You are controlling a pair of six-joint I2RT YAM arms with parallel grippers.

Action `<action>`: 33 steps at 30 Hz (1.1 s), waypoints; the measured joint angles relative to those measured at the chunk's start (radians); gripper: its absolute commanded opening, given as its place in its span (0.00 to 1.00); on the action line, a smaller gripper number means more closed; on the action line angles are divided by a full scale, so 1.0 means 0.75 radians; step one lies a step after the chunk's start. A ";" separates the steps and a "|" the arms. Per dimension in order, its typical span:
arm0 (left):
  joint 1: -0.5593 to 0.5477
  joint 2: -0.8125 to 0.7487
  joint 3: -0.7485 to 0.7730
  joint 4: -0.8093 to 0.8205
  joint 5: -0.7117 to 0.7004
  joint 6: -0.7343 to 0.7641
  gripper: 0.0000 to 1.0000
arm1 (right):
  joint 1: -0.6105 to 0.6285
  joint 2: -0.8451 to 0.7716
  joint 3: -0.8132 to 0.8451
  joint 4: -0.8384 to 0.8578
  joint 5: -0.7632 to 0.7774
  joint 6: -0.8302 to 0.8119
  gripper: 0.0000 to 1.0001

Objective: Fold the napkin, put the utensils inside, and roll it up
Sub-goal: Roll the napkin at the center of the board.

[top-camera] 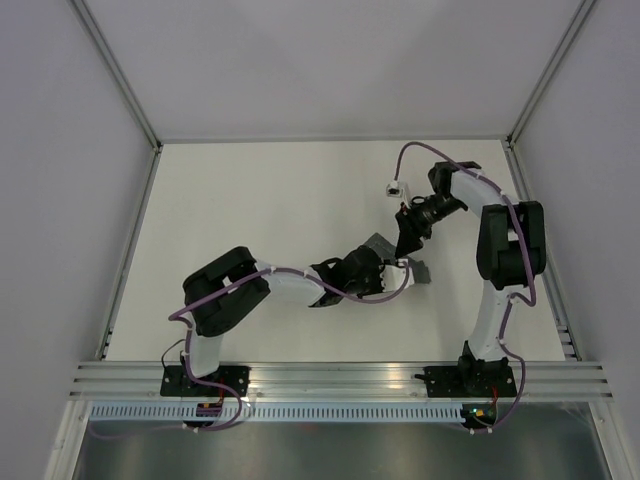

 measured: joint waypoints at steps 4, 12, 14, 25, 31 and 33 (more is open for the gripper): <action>0.022 -0.009 0.008 -0.028 0.083 -0.062 0.02 | -0.121 -0.110 0.014 -0.002 -0.098 0.005 0.68; 0.159 -0.009 0.086 -0.184 0.416 -0.223 0.03 | -0.369 -0.408 -0.129 -0.017 -0.248 -0.136 0.70; 0.197 0.007 0.124 -0.242 0.508 -0.258 0.03 | -0.371 -0.539 -0.259 0.034 -0.252 -0.150 0.70; 0.322 0.156 0.347 -0.466 0.853 -0.387 0.04 | -0.096 -1.182 -1.009 0.718 0.034 0.004 0.76; 0.344 0.223 0.437 -0.552 0.975 -0.435 0.05 | 0.203 -1.240 -1.217 1.057 0.298 0.080 0.76; 0.349 0.240 0.458 -0.573 1.006 -0.445 0.06 | 0.251 -1.213 -1.224 1.134 0.364 0.084 0.76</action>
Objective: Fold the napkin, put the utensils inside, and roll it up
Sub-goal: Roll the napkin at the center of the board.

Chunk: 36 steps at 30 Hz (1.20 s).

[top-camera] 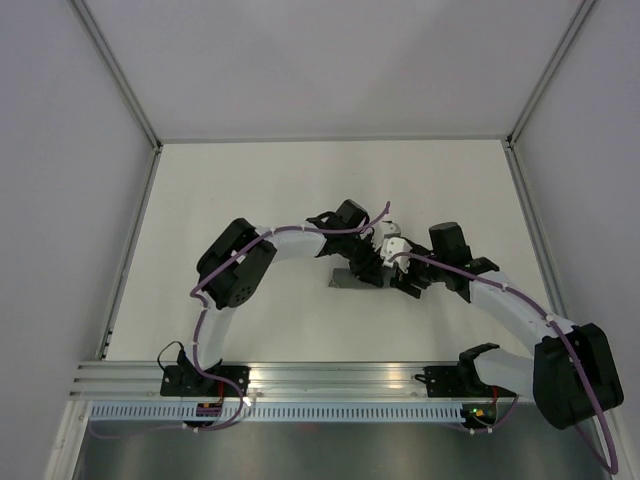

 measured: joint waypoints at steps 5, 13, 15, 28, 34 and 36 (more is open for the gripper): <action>0.010 0.027 0.035 -0.043 0.056 -0.019 0.06 | 0.096 0.056 -0.022 0.137 0.134 -0.003 0.75; 0.016 0.063 0.090 -0.116 0.099 -0.031 0.07 | 0.241 0.076 -0.062 0.191 0.243 -0.006 0.73; 0.017 0.069 0.100 -0.129 0.105 -0.031 0.07 | 0.277 0.096 -0.062 0.199 0.262 -0.005 0.68; 0.023 0.075 0.109 -0.147 0.118 -0.032 0.39 | 0.342 0.218 -0.062 0.236 0.344 -0.018 0.26; 0.036 0.065 0.099 -0.136 0.104 -0.072 0.52 | 0.342 0.224 -0.057 0.233 0.342 -0.018 0.18; 0.046 0.042 0.074 -0.121 0.092 -0.095 0.54 | 0.342 0.236 -0.050 0.232 0.340 -0.018 0.16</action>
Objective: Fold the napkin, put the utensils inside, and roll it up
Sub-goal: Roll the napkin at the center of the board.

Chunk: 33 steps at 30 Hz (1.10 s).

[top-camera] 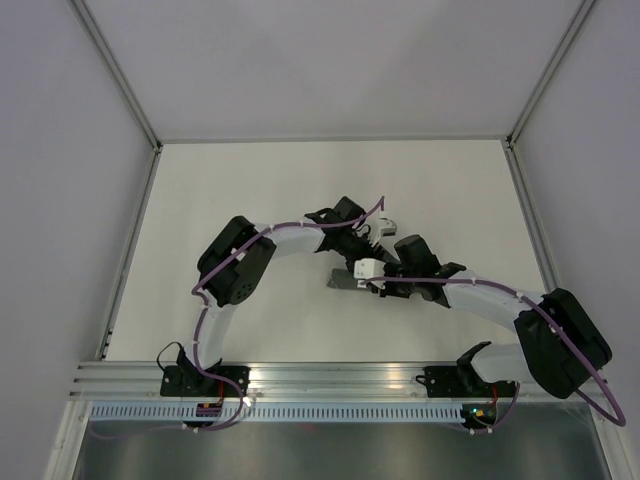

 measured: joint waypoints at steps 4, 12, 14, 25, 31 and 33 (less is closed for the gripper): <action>0.030 -0.053 -0.062 0.032 -0.038 -0.043 0.55 | -0.003 0.029 0.025 -0.006 -0.011 -0.001 0.15; 0.125 -0.243 -0.250 0.189 -0.127 -0.168 0.56 | -0.078 0.126 0.143 -0.138 -0.123 -0.034 0.14; 0.144 -0.321 -0.321 0.271 -0.165 -0.204 0.56 | -0.109 0.169 0.196 -0.200 -0.170 -0.050 0.13; 0.159 -0.858 -0.897 0.966 -0.608 -0.386 0.57 | -0.227 0.415 0.483 -0.546 -0.364 -0.160 0.13; 0.070 -1.069 -1.181 1.242 -0.918 -0.369 0.58 | -0.288 0.562 0.643 -0.741 -0.465 -0.219 0.13; -0.023 -1.117 -1.230 1.280 -1.033 -0.309 0.59 | -0.307 0.610 0.692 -0.803 -0.493 -0.235 0.13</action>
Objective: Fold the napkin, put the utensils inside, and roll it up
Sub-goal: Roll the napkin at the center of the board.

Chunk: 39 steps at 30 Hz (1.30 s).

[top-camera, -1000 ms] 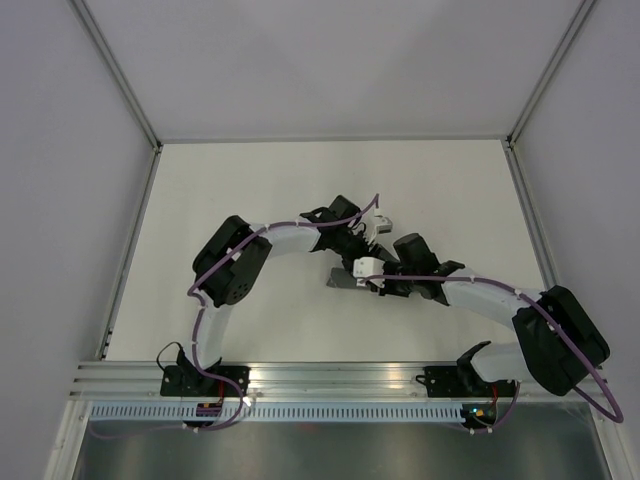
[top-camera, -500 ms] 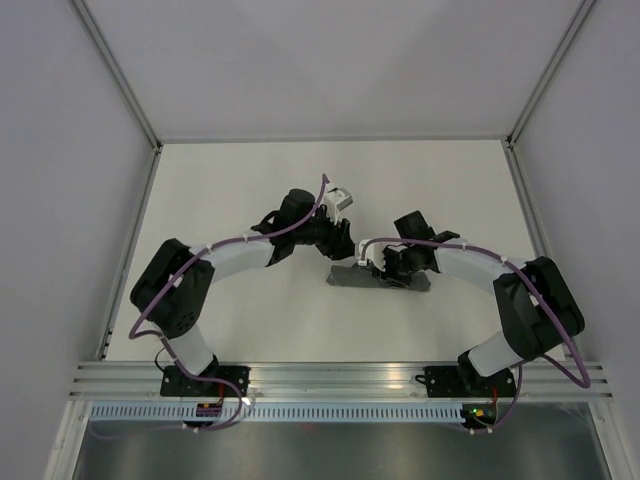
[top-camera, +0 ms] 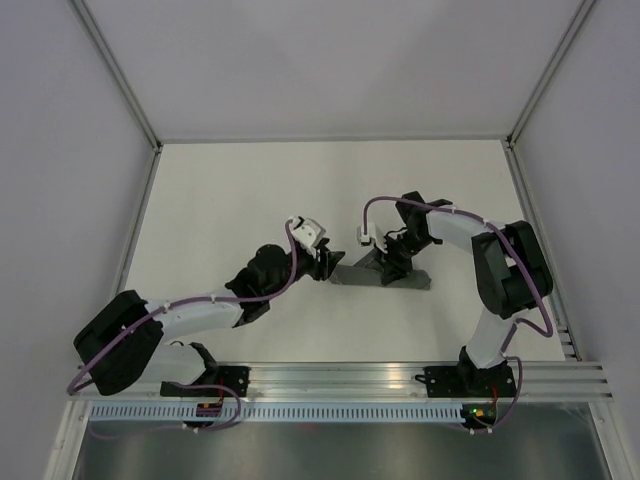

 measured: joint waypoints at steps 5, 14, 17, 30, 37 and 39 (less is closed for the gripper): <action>-0.242 -0.020 -0.011 0.041 -0.244 0.238 0.60 | -0.032 0.114 0.121 -0.148 -0.056 -0.033 0.13; -0.456 0.312 0.146 0.054 -0.433 0.740 0.73 | -0.054 0.234 0.250 -0.300 -0.095 -0.054 0.13; -0.496 0.434 0.187 0.056 -0.434 0.855 0.73 | -0.056 0.256 0.273 -0.326 -0.102 -0.053 0.13; -0.483 0.668 0.391 -0.135 -0.249 1.048 0.68 | -0.077 0.345 0.360 -0.424 -0.133 -0.039 0.13; -0.419 0.721 0.419 -0.238 -0.170 1.047 0.66 | -0.083 0.376 0.386 -0.462 -0.145 -0.032 0.13; -0.404 0.731 0.426 -0.256 -0.148 1.046 0.66 | -0.083 0.381 0.392 -0.471 -0.145 -0.030 0.14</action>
